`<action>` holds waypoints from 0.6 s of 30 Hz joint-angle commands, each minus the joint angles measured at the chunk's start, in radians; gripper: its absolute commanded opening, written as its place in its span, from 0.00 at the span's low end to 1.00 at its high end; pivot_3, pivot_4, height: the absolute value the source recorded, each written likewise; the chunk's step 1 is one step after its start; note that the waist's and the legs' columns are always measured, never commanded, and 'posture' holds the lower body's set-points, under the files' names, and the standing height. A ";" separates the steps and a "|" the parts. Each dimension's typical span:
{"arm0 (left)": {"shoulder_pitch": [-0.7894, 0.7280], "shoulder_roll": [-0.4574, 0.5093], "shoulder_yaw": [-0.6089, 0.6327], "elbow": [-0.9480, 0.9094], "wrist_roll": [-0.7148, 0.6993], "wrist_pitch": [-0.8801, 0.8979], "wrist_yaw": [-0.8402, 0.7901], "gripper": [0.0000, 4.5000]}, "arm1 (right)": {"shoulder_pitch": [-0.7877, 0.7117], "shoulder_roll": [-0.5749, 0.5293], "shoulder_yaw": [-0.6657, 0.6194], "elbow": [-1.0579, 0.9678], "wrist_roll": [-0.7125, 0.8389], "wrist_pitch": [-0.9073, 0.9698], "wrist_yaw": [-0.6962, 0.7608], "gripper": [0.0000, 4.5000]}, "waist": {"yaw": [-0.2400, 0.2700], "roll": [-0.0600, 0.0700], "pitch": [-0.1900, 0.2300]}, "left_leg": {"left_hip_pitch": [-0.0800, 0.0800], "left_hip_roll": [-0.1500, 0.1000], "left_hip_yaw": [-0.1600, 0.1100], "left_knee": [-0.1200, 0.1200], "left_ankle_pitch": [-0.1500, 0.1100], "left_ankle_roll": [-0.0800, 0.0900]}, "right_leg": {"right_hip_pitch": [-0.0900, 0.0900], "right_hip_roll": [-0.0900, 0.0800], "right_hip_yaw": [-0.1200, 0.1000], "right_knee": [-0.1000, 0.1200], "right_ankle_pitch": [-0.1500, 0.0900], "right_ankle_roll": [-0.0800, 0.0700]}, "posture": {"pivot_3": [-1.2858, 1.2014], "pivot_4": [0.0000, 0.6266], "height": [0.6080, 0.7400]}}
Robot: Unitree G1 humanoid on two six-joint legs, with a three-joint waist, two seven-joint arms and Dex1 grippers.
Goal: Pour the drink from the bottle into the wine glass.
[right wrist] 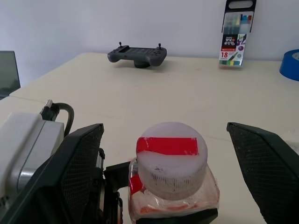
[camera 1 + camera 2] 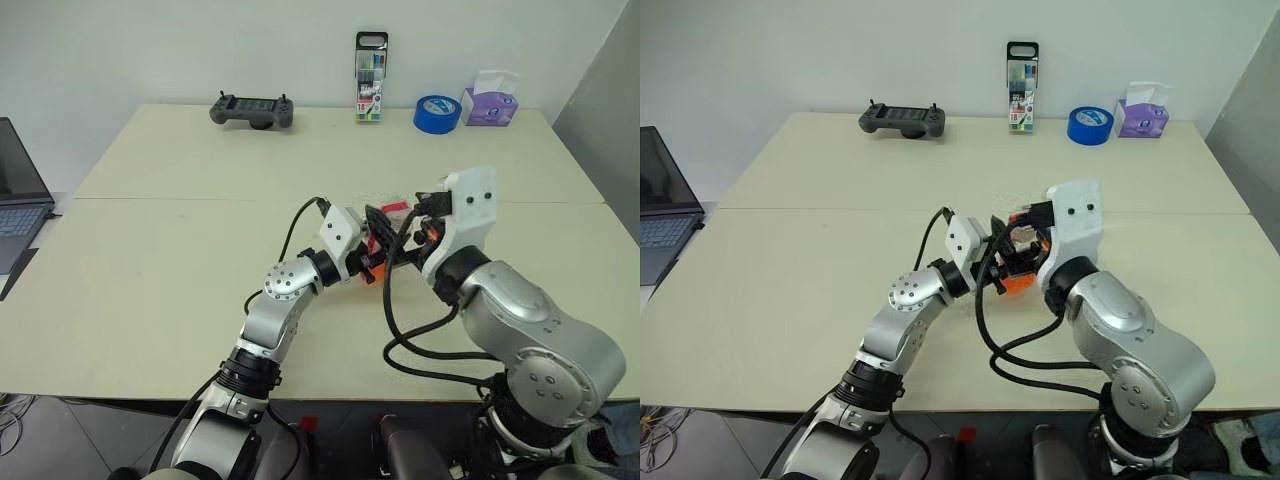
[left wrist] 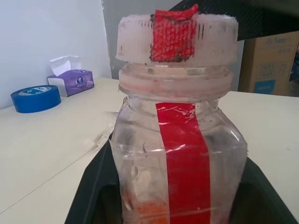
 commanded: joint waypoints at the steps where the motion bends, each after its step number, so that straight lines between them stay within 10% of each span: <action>1: -0.001 -0.003 0.016 -0.050 0.000 -0.023 0.010 0.38 | -0.021 0.004 0.033 -0.030 -0.041 -0.015 -0.024 1.00 | 0.000 0.000 0.000 | 0.000 0.000 0.000 0.000 0.000 0.000 | 0.000 0.000 0.000 0.000 0.000 0.000 | 0.52 0.24 1.00; 10: 0.005 -0.004 0.012 -0.063 -0.002 -0.020 0.019 0.38 | -0.007 -0.008 0.089 -0.005 -0.102 -0.016 -0.011 0.39 | 0.000 0.000 0.000 | 0.000 0.000 0.000 0.000 0.000 0.000 | 0.000 0.000 0.000 0.000 0.000 0.000 | 0.52 0.24 1.00; 18: 0.003 0.000 0.015 -0.060 -0.001 -0.020 0.020 0.38 | -0.048 -0.073 0.067 -0.009 -0.110 -0.011 0.054 0.38 | 0.000 0.000 0.000 | 0.000 0.000 0.000 0.000 0.000 0.000 | 0.000 0.000 0.000 -0.001 0.000 0.000 | 0.52 0.24 1.00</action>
